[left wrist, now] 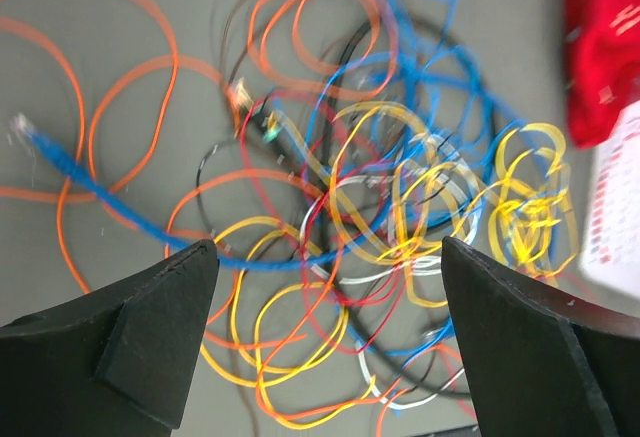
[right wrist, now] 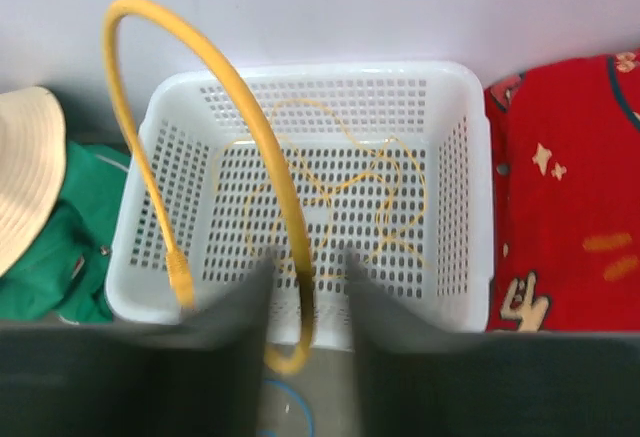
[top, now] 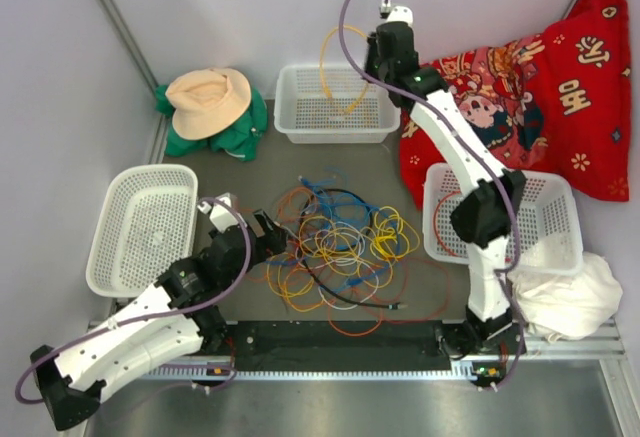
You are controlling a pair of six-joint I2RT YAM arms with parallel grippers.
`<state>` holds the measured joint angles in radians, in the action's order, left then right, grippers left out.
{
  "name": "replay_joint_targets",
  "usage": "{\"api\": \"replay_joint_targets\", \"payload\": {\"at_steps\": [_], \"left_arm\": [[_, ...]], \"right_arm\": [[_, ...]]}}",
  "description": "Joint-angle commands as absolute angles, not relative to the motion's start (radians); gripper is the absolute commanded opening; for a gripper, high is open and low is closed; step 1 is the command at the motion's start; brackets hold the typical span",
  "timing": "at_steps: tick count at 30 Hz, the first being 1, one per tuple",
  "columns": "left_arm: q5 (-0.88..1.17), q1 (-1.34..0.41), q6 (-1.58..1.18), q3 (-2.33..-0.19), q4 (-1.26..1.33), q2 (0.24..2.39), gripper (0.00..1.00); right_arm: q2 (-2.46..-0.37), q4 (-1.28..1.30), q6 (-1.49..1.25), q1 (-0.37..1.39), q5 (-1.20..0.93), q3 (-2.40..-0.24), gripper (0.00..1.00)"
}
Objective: Untangle the cables
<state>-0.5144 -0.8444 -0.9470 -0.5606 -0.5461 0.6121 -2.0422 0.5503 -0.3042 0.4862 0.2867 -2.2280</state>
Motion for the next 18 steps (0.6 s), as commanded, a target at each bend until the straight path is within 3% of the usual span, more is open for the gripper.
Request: {"api": "replay_joint_targets", "payload": {"at_steps": [1, 3, 6, 16, 18], "left_arm": [[-0.463, -0.841, -1.002, -0.520, -0.503, 0.629, 0.96], [-0.454, -0.841, -1.003, -0.525, -0.499, 0.649, 0.97], [-0.442, -0.841, -0.999, -0.538, -0.485, 0.670, 0.97], [-0.402, -0.842, -1.003, -0.583, -0.480, 0.701, 0.95], [-0.394, -0.842, -1.011, -0.584, -0.489, 0.698, 0.95]], "right_arm": [[-2.147, 0.480, -0.354, 0.459, 0.253, -2.396, 0.65], [-2.141, 0.468, -0.364, 0.463, 0.255, -2.385, 0.81], [-2.048, 0.436, -0.359, 0.485, 0.285, -2.288, 0.86], [-1.479, 0.236, -0.408, 0.603, 0.009, -1.340, 0.80], [-1.425, 0.254, -0.391, 0.681, 0.009, -1.241, 0.79]]}}
